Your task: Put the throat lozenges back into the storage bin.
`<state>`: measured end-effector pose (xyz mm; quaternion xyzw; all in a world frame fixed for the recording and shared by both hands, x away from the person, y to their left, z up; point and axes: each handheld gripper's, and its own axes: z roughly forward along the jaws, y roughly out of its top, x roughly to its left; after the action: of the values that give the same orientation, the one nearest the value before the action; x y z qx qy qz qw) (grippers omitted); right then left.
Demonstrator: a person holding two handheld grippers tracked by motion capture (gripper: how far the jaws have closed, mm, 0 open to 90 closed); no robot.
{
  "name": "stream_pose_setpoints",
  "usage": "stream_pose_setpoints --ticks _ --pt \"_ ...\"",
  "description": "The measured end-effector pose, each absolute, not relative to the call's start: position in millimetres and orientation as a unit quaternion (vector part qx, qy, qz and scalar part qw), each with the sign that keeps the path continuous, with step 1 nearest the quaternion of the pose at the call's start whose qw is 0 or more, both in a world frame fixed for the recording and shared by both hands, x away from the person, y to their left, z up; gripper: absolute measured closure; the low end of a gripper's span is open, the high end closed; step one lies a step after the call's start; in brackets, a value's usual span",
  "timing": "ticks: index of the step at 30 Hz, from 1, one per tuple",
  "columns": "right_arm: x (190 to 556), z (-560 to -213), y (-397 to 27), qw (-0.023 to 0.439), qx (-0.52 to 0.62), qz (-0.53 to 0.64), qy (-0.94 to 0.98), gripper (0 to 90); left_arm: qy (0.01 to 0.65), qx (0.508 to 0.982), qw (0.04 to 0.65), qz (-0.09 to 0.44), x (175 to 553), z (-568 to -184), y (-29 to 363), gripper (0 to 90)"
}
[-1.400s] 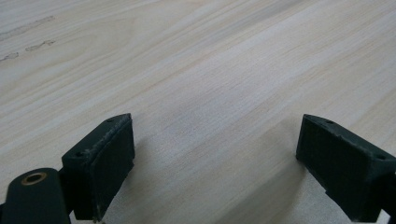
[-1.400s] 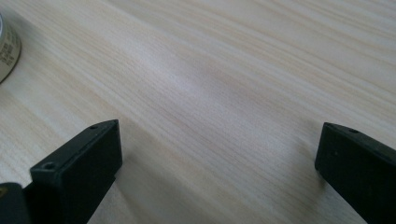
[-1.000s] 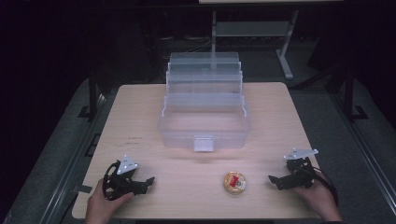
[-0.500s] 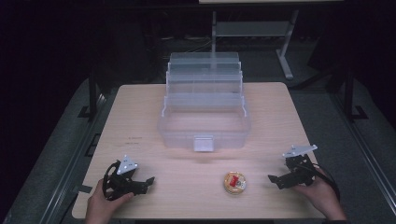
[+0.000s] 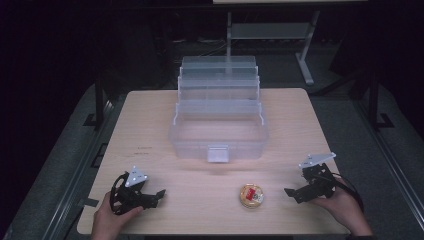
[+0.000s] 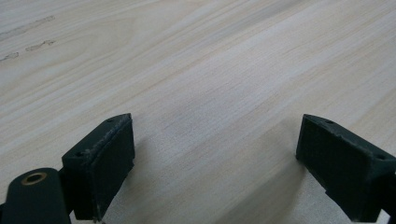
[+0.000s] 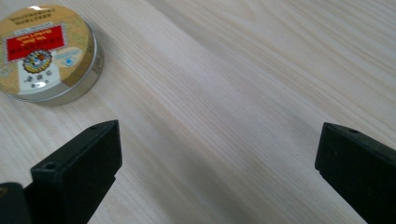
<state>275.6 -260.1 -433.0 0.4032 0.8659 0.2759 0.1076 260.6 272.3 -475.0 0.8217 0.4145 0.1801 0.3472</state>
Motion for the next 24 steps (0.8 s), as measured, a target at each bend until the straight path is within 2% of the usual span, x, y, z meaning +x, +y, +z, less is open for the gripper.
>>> stream_pose_setpoints --ticks 24 --pt "277 -424 -239 0.094 0.37 0.275 0.882 0.2 0.416 0.821 0.348 0.18 260 -475 272 10.6"
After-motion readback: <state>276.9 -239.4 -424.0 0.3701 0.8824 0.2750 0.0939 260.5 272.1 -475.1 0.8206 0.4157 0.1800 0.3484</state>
